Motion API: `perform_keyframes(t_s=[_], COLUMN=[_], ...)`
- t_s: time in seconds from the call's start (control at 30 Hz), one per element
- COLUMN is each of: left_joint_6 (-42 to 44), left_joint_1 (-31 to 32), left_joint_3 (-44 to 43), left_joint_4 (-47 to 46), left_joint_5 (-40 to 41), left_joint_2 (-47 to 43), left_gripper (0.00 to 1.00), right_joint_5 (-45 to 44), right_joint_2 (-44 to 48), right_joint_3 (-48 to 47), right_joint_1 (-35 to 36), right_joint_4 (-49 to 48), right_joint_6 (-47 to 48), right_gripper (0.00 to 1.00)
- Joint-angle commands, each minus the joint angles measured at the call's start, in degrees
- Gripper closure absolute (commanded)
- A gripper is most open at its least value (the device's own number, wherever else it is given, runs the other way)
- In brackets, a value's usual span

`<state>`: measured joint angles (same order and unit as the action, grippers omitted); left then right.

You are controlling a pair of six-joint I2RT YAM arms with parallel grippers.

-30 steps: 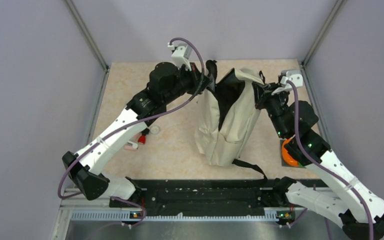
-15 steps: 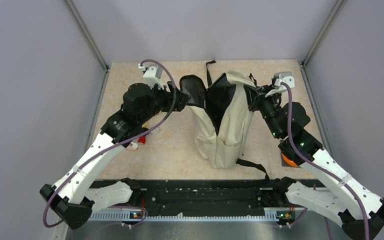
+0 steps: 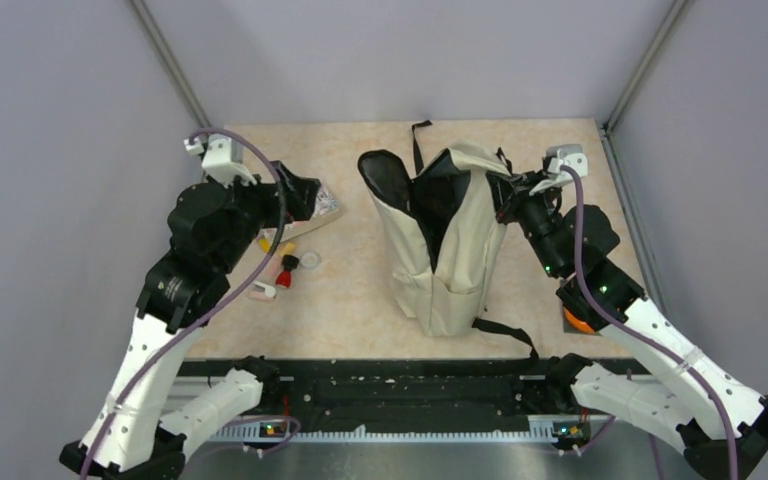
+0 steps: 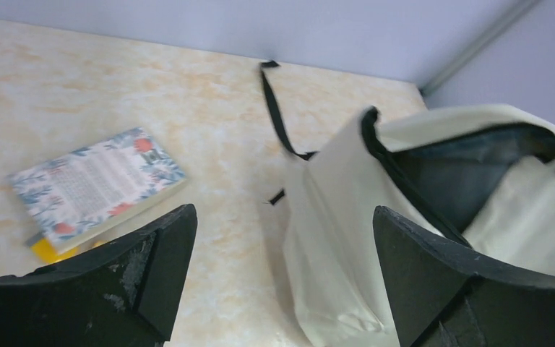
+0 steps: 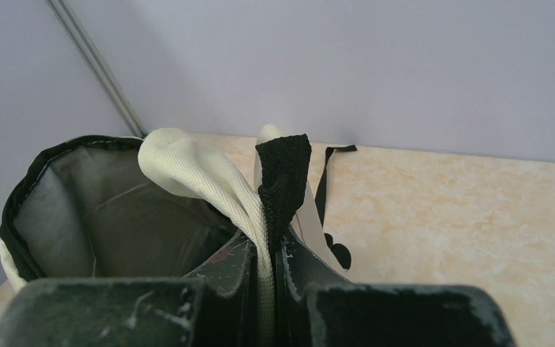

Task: Pack the student bag
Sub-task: Adjust the student bag at the center of the board, then pick up the book from the center of the board.

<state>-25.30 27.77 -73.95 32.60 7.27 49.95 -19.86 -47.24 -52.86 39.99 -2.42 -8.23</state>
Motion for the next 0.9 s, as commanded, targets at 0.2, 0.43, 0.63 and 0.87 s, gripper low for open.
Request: perform_keyframes(t_s=[0.2,0.43,0.63,0.87], left_joint_6=[-2.3,-11.7,-17.8,-17.3], left_joint_1=[-21.9,-39.6,-51.7,-56.8], left_joint_3=[10.0,24.7,30.6,25.8], left_joint_4=[-6.3,-23.6,-37.6,-39.2], left_joint_5=[-9.3,-21.0,-29.0,-38.6], left_joint_2=[5.8,9.8,19.3,37.5], left_gripper=[0.04,0.05,0.07,0.1], right_joint_5=[-0.6,-1.3,-0.3,0.2], right_joint_2=[0.7,2.1,2.0,2.0], right_joint_3=[0.2,0.9,1.3,1.4], right_joint_1=[0.1,0.1,0.1,0.1], right_joint_4=[-3.5,-2.9,-2.7,-2.9], right_joint_6=[-0.3,-0.3,-0.6,-1.0], right_gripper=[1.0,1.0,1.0,1.0])
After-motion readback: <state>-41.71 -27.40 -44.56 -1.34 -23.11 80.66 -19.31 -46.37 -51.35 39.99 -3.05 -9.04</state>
